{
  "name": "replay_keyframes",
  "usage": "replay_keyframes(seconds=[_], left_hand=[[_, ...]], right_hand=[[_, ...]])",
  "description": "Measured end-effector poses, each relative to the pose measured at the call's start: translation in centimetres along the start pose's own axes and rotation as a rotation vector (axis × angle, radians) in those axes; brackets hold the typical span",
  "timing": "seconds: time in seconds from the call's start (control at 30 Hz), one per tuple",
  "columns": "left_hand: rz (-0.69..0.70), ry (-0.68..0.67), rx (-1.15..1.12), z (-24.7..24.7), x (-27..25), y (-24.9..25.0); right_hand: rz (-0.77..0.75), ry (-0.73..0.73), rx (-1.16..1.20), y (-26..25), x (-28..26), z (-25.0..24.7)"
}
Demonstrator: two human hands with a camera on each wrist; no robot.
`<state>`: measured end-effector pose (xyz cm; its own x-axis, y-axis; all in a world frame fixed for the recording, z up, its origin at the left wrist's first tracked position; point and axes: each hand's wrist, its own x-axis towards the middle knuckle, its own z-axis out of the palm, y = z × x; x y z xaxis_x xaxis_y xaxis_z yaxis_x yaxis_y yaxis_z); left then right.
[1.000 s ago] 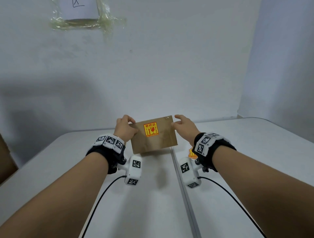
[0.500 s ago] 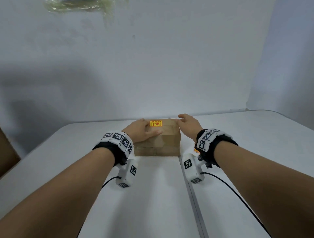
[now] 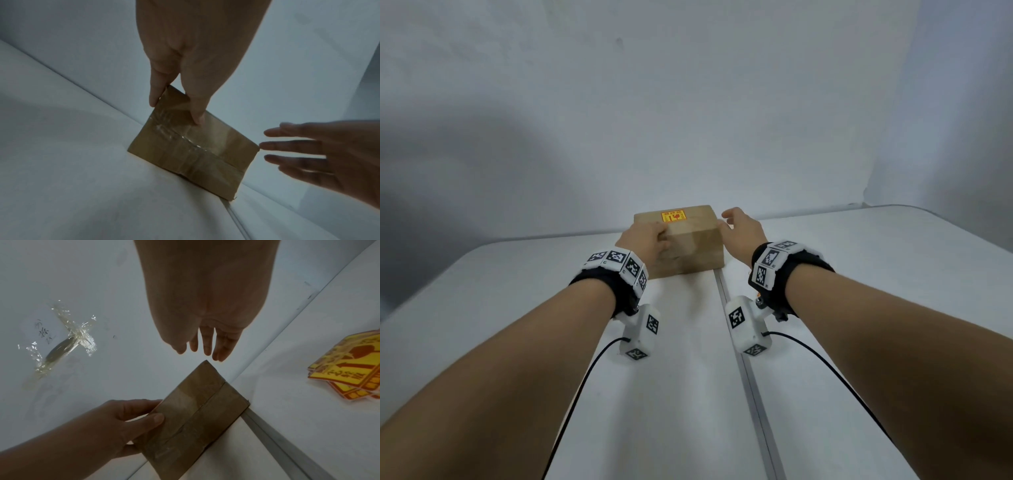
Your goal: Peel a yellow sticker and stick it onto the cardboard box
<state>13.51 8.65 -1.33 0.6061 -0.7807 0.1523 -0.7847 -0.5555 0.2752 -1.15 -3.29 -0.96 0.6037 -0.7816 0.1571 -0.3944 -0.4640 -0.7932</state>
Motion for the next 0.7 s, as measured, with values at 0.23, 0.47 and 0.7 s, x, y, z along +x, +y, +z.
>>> replay_keyframes(seconds=[0.23, 0.47, 0.7], left_hand=[[-0.058, -0.023, 0.026, 0.9, 1.0, 0.2], [-0.058, 0.02, 0.025, -0.1, -0.1, -0.8], [0.019, 0.028, 0.036, -3.3, -3.0, 1.2]], right_hand=[[-0.036, -0.042, -0.058, -1.1, 0.2, 0.3], [-0.069, -0.046, -0.072, -1.5, -1.1, -0.2], [-0.104, -0.049, -0.01, -2.9, -4.1, -1.7]])
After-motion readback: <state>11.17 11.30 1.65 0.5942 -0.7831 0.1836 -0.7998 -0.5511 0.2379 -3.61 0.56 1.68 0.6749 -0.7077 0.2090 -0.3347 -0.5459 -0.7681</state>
